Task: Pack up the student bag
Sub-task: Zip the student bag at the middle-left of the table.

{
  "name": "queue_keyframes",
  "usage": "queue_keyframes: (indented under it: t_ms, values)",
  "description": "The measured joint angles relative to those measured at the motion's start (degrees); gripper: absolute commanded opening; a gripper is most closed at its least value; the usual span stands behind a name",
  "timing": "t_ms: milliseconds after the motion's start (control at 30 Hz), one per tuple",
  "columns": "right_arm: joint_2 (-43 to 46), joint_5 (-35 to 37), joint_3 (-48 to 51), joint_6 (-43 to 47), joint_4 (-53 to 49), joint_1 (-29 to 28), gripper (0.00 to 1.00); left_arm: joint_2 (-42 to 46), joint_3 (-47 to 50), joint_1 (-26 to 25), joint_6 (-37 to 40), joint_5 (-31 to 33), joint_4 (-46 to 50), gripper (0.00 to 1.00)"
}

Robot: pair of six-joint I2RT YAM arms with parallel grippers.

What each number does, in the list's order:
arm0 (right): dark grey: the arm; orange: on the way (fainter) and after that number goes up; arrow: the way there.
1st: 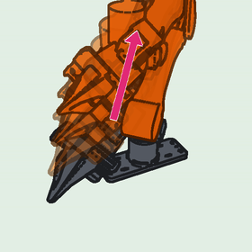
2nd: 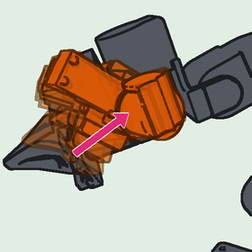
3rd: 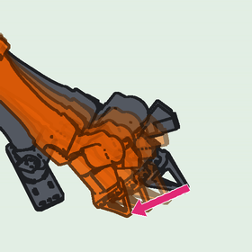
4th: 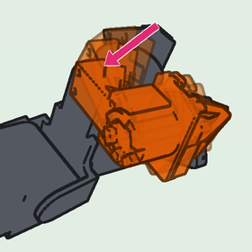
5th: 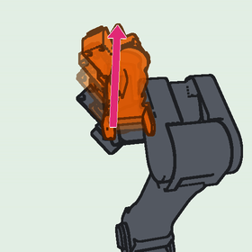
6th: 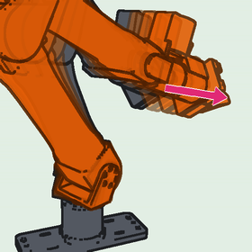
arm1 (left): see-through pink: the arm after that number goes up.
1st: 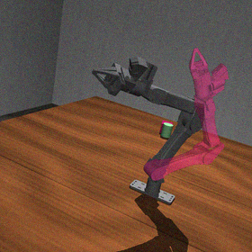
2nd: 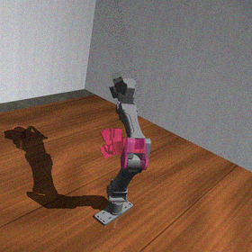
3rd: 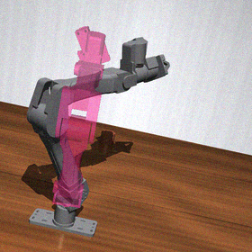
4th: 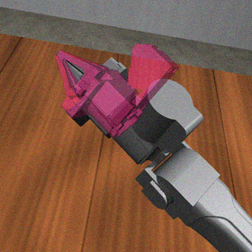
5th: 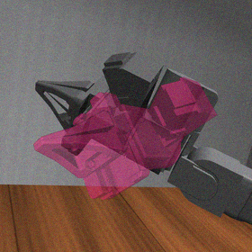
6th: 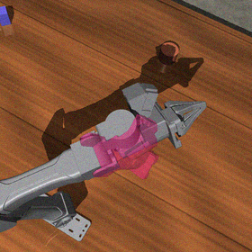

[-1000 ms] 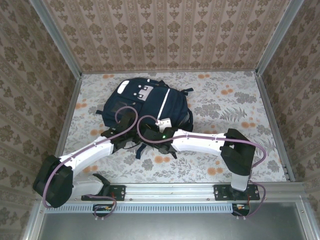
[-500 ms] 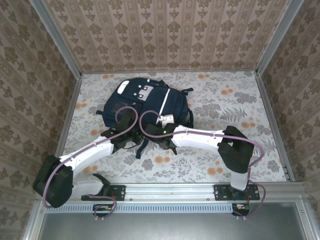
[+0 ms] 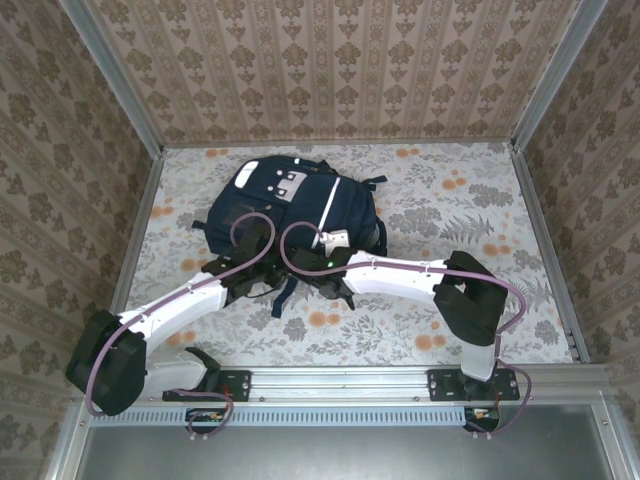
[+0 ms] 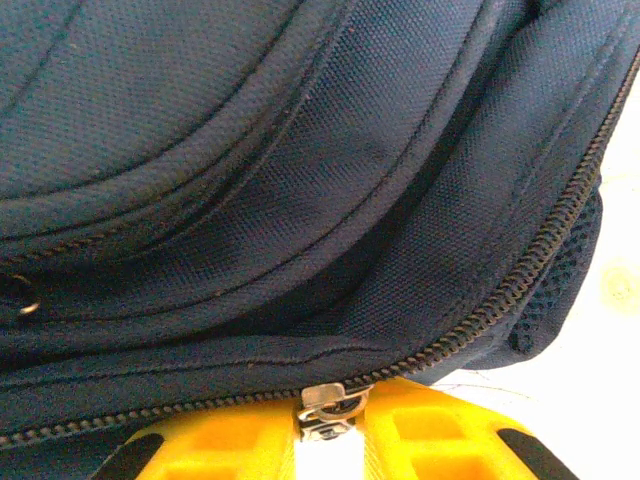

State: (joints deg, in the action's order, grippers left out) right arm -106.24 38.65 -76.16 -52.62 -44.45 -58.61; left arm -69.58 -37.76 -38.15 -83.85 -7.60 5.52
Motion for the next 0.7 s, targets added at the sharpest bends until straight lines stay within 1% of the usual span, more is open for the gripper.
queue_keyframes:
  t_ms: [100,233,333,400,467,633,700]
  values:
    - [0.61,0.02,0.96,-0.11,0.76,0.00,0.17,0.00,0.00,0.28,0.00,-0.22,0.00,0.00]
    - [1.62,0.04,1.86,-0.11,1.31,0.02,0.14,0.00,0.00,0.39,0.00,-0.55,0.00,0.00]
    - [1.92,0.17,2.10,-0.07,1.42,0.15,0.22,0.00,0.00,0.55,0.00,-0.66,0.00,0.00]
    - [1.92,0.22,2.25,-0.15,1.29,0.35,0.23,0.00,0.00,0.74,0.00,-0.92,0.00,0.00]
    - [1.92,0.24,2.43,-0.24,1.14,0.46,0.28,0.00,0.00,0.74,0.00,-1.01,0.00,0.00]
    - [1.99,0.46,2.84,-0.35,0.46,0.94,0.27,0.02,0.00,0.76,0.00,-1.01,0.00,0.00]
    - [2.01,0.46,2.86,-0.35,0.46,1.03,0.24,0.07,0.00,0.76,0.00,-1.01,0.00,0.00]
